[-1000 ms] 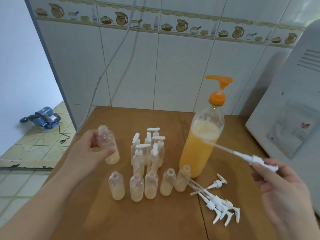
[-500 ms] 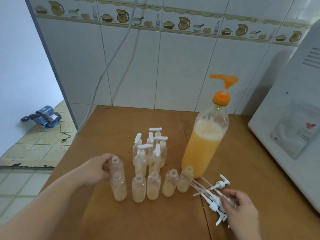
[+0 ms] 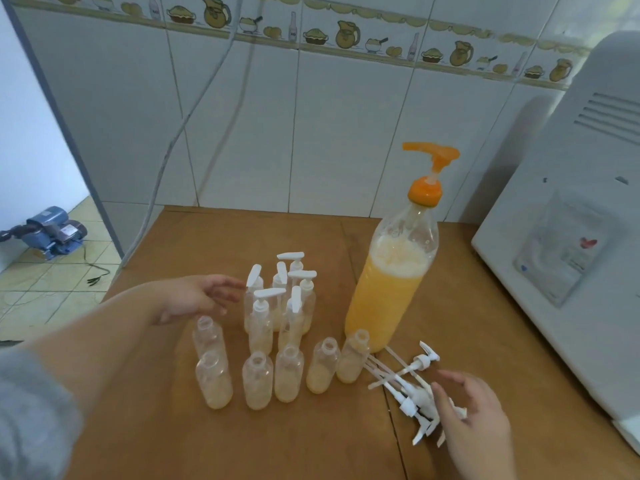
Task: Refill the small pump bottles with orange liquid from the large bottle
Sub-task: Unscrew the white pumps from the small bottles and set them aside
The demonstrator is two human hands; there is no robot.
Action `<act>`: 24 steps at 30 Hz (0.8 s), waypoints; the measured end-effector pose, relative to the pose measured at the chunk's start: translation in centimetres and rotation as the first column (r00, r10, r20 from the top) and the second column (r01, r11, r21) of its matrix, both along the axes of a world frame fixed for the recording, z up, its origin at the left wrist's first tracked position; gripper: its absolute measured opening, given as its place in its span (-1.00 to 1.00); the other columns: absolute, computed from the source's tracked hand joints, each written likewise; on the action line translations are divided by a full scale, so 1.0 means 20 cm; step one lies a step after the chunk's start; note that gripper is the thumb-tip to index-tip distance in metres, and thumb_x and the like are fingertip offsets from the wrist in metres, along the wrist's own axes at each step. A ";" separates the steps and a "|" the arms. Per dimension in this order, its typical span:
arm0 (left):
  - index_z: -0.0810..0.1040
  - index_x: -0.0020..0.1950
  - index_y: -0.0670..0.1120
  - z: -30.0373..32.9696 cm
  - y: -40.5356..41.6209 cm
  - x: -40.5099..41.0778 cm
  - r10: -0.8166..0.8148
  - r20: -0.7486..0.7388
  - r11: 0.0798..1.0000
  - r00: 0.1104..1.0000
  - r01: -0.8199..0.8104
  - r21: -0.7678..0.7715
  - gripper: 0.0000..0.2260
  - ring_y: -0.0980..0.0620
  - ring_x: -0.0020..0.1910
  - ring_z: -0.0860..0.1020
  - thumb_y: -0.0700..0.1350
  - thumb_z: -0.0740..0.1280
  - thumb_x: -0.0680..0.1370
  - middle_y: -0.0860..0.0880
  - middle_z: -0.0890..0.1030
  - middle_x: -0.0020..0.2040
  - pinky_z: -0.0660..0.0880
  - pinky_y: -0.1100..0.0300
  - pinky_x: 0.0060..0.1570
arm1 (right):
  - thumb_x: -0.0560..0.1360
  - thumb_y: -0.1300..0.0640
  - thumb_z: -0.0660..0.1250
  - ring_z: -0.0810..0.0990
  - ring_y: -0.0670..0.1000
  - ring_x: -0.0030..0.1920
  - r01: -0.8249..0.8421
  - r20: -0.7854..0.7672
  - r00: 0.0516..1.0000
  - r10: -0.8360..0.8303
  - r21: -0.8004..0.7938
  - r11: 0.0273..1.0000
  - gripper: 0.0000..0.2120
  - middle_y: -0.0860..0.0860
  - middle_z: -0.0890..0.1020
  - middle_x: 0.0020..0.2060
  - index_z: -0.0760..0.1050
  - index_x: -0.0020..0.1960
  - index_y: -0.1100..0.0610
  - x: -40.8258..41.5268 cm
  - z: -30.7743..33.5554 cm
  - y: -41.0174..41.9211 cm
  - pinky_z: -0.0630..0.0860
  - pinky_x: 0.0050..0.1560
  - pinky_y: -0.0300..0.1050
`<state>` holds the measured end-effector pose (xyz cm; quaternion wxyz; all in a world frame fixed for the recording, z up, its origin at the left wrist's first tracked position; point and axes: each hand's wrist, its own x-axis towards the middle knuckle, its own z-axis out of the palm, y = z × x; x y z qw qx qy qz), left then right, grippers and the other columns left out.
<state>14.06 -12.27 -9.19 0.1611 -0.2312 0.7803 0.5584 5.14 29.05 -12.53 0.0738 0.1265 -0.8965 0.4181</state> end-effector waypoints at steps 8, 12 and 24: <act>0.41 0.33 0.09 -0.02 0.03 -0.07 -0.098 0.063 0.994 0.993 0.100 -0.037 -0.48 0.06 0.17 0.53 -0.33 0.36 0.47 0.01 0.55 0.20 0.50 0.15 0.14 | 0.38 0.26 0.47 0.40 -0.46 0.01 0.002 -0.049 0.999 -0.006 -0.065 0.998 -0.52 -0.37 0.48 0.01 0.42 -0.05 -0.32 0.06 0.00 0.01 0.30 0.00 -0.51; 0.51 0.18 0.09 0.00 0.09 -0.11 -0.128 0.092 0.986 0.988 0.136 -0.093 -0.51 0.06 0.09 0.56 -0.07 0.47 0.26 -0.02 0.59 0.15 0.50 0.03 0.21 | 0.42 0.23 0.43 0.41 -0.42 0.04 -0.045 -0.041 0.998 0.042 -0.088 0.995 -0.55 -0.41 0.48 0.01 0.42 -0.03 -0.33 0.07 0.02 -0.03 0.36 -0.08 -0.32; 0.52 0.16 -0.02 0.09 0.08 -0.02 0.289 -0.296 0.956 0.910 -0.288 0.048 -0.78 -0.05 0.15 0.56 -0.13 0.34 0.52 -0.08 0.61 0.14 0.44 -0.04 0.25 | 0.49 0.16 0.35 0.51 -0.20 0.01 0.064 -0.033 0.996 -0.081 -0.345 0.936 -0.85 -0.15 0.59 -0.03 0.51 -0.01 -0.07 0.03 0.25 -0.04 0.32 -0.05 -0.44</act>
